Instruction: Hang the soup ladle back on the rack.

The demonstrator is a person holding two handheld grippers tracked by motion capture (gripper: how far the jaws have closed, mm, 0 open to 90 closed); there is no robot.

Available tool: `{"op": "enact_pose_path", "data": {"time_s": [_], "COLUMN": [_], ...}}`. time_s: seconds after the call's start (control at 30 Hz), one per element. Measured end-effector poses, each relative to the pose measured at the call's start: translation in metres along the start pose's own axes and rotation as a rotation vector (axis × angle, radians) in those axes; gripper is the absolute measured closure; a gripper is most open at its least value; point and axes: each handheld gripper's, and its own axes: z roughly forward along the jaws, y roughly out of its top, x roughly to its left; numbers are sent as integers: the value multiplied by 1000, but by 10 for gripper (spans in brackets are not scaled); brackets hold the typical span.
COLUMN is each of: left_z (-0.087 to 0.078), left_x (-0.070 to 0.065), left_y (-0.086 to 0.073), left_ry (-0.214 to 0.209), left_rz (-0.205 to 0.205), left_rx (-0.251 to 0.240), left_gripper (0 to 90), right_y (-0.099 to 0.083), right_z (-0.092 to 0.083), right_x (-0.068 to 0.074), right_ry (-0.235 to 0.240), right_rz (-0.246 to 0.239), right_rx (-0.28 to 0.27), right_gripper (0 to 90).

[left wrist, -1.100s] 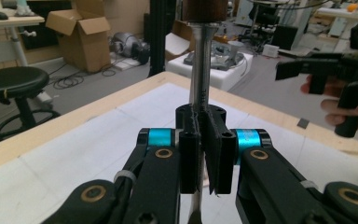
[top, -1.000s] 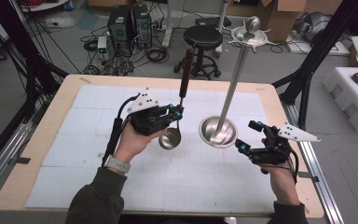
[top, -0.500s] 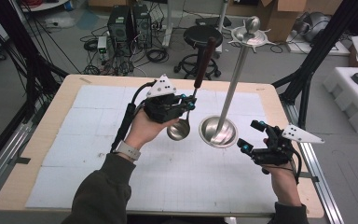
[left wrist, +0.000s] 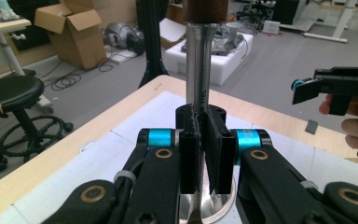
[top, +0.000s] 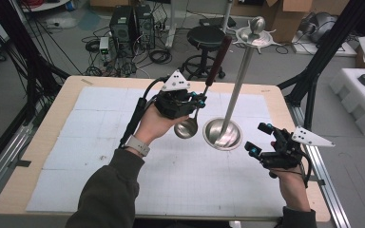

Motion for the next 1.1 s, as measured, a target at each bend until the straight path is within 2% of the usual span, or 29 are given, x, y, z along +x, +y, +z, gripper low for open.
{"op": "enact_pose_path", "data": {"time_s": [0.57,0.67,0.87,0.97,1.1], "left_z": [12,15,21,24,31], "left_x": [-3,-1,-1,-1,-2], "left_y": [11,11,11,12,10], "left_ry": [-10,-7,-15,-12,-21], "left_rz": [-11,-13,-27,-20,-37], "left_rx": [-8,8,6,18,26], "left_gripper": [842,842,842,843,842], "right_y": [0,0,0,-1,-1], "right_z": [-4,-5,-7,-7,-6], "right_x": [-3,-3,-4,-4,-3], "right_ry": [-3,-5,-7,-8,-8], "right_rz": [6,9,5,10,8], "right_rx": [-10,-13,-10,-10,-7], "right_gripper": [14,14,14,14,14]}}
